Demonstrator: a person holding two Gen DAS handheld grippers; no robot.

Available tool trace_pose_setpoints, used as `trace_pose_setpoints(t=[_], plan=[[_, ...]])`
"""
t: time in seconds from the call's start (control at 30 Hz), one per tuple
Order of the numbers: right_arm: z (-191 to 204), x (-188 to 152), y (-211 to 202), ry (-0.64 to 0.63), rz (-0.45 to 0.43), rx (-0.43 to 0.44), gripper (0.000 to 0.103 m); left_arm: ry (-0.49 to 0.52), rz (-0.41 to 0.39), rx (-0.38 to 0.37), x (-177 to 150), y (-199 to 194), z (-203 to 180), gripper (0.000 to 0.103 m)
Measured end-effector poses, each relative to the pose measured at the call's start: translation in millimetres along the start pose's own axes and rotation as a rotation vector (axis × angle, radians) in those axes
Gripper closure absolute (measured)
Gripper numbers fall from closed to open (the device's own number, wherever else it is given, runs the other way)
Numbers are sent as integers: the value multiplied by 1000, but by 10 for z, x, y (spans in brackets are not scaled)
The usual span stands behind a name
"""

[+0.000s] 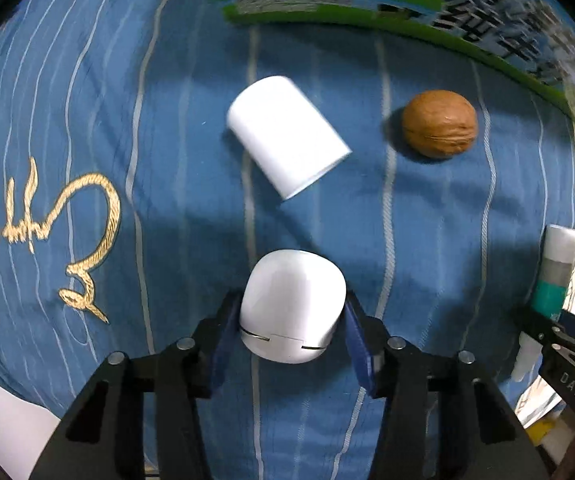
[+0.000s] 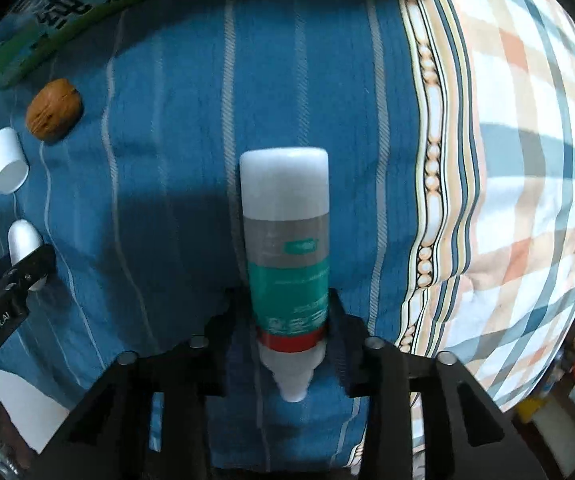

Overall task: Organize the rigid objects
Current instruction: 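Lift the white case and the teal bottle off the bed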

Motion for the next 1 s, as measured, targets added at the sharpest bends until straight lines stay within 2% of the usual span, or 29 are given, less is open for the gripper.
trace_pose_setpoints(t=[0.13,0.17,0.33,0.37,0.57,0.87,1.0], plan=[[23,-69,12,2,-15,46,68,-8,7,-38,-66,-47,-217,56],[5,-95,25,7,-12,66,68,-15,9,-50,-253,-74,-168,56],[-154,-182,-27,3,-20,104,68,-37,1,-105,-381,-146,-152,56],[-183,-210,-44,-7,-16,112,68,-31,-2,-107,-489,-154,-203,56],[-49,-383,-184,-21,-21,160,68,-6,-26,-140,-508,-428,-326,56],[-97,-579,-848,-28,-99,269,69,24,-104,-248,-558,-1105,-566,56],[-132,-455,-1332,-31,-143,346,68,40,-162,-303,-486,-1553,-589,56]])
Point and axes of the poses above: each gripper's, at about its wrist camera, not at the fingertips, and y roughly the way its jaws point, z to its left, x to its top, the point moved 4 cm from there along y, roughly the way its jaws point, and after that the axes turned 1 degree about z, right-handed, at the moved point
